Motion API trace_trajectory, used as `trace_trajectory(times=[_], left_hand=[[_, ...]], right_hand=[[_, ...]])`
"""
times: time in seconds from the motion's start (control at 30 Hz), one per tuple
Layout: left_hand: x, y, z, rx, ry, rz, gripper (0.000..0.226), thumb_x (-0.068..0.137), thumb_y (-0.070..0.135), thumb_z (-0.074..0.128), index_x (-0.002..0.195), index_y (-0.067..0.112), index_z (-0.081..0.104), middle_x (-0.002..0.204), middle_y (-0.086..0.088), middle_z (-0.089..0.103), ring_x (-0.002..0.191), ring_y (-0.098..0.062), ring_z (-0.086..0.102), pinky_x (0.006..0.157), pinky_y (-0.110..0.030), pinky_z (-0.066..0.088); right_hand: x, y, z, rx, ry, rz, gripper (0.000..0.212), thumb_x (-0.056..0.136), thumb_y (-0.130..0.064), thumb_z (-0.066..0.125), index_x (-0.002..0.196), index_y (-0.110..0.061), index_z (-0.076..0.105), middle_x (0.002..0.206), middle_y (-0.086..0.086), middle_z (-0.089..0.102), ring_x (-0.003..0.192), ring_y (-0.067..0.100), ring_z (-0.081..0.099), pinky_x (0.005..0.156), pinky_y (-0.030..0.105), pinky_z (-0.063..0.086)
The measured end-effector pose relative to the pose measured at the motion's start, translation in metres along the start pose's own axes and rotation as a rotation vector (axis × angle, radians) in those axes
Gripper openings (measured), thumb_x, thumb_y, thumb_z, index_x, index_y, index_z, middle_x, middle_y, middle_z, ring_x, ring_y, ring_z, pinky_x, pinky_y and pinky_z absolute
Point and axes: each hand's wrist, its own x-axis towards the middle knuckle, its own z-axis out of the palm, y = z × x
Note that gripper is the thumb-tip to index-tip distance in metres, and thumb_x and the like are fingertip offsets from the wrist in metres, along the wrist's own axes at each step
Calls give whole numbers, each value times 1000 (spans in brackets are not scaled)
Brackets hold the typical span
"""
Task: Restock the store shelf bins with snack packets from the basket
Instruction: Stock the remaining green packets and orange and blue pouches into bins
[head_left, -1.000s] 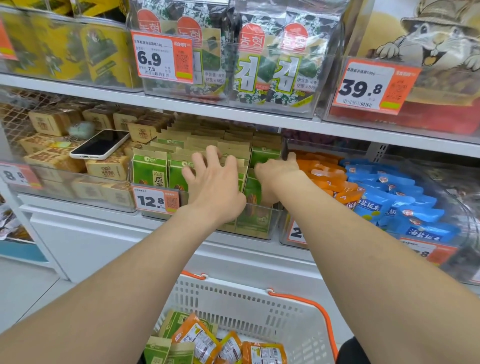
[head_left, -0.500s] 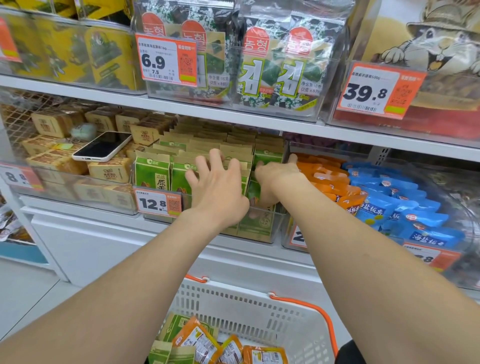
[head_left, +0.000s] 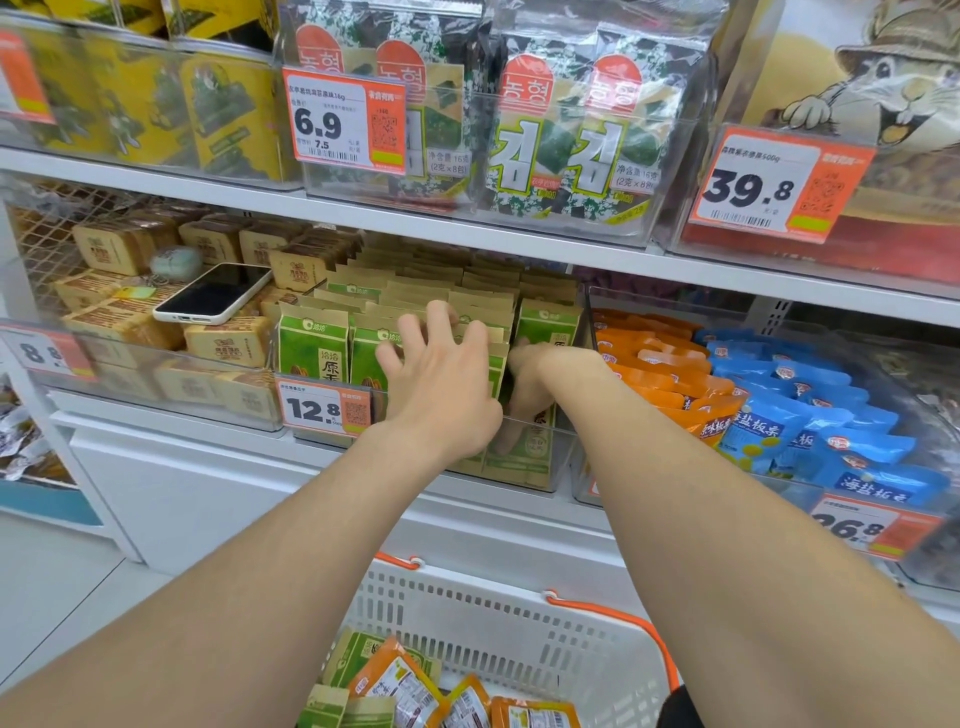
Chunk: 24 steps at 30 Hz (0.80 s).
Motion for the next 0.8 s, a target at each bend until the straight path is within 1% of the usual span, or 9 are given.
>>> trace_trajectory(times=[0.1,0.2,0.27,0.37,0.43,0.5,0.57,0.7,0.8], left_hand=[[0,-1,-1,-6,-11,6,47,74,18,63,117,24,45,140,-7,26,123,-36,27,101,-55,30],[0,-3,-2,-9,-19,9,49,77,19,63,123,25,47,145,-5,25,124,-36,28,102,-56,31],[0,-4,-3,-11,-17,10,50,78,20,63,126,26,49,146,-5,25,125,-36,28,102,-56,31],[1,-5,-3,-6,-19,15,52,78,20,62,128,26,49,146,-5,26,124,-37,28,101,-56,31],[1,-6,-4,-10,-19,11,51,78,19,60,127,26,50,146,-5,26,123,-37,28,100,-55,31],[1,-5,-5,-20,-25,4,50,78,18,59,127,26,50,145,-5,26,122,-37,28,101,-55,31],[1,-4,-7,-26,-32,-7,50,78,18,59,127,26,51,145,-5,26,123,-37,28,102,-56,31],[0,-3,-10,-32,-41,-26,49,81,19,60,129,26,51,144,-4,26,124,-36,27,104,-55,30],[-1,-4,-10,-35,-43,-20,50,81,19,61,130,27,51,144,-4,25,125,-36,27,103,-54,30]], right_hand=[[5,0,2,13,-40,5,125,81,-37,86,164,-9,-3,164,14,27,146,33,38,113,41,40],[8,1,2,53,-63,3,132,76,-41,89,164,-12,-5,165,13,25,147,34,36,114,43,39],[8,1,3,31,-47,-1,122,78,-37,88,164,-11,6,160,13,33,141,33,43,110,42,42],[2,2,6,-11,32,-31,90,79,-28,87,152,-13,38,130,8,56,111,28,59,89,36,51],[-5,1,6,-45,92,-52,83,77,-26,88,147,-14,44,120,6,56,100,25,58,82,35,50],[-12,-1,5,-81,136,-49,97,76,-26,88,154,-11,33,128,11,55,108,29,58,88,41,52],[-19,-3,2,-113,165,-25,113,77,-26,88,161,-11,14,141,17,50,125,38,55,102,50,49],[-32,-4,-3,-105,178,-15,119,80,-21,86,163,-9,2,144,17,53,131,39,52,108,52,42],[-38,-6,-8,-148,231,24,122,81,-15,83,163,-7,-7,151,18,48,141,40,44,120,61,25]])
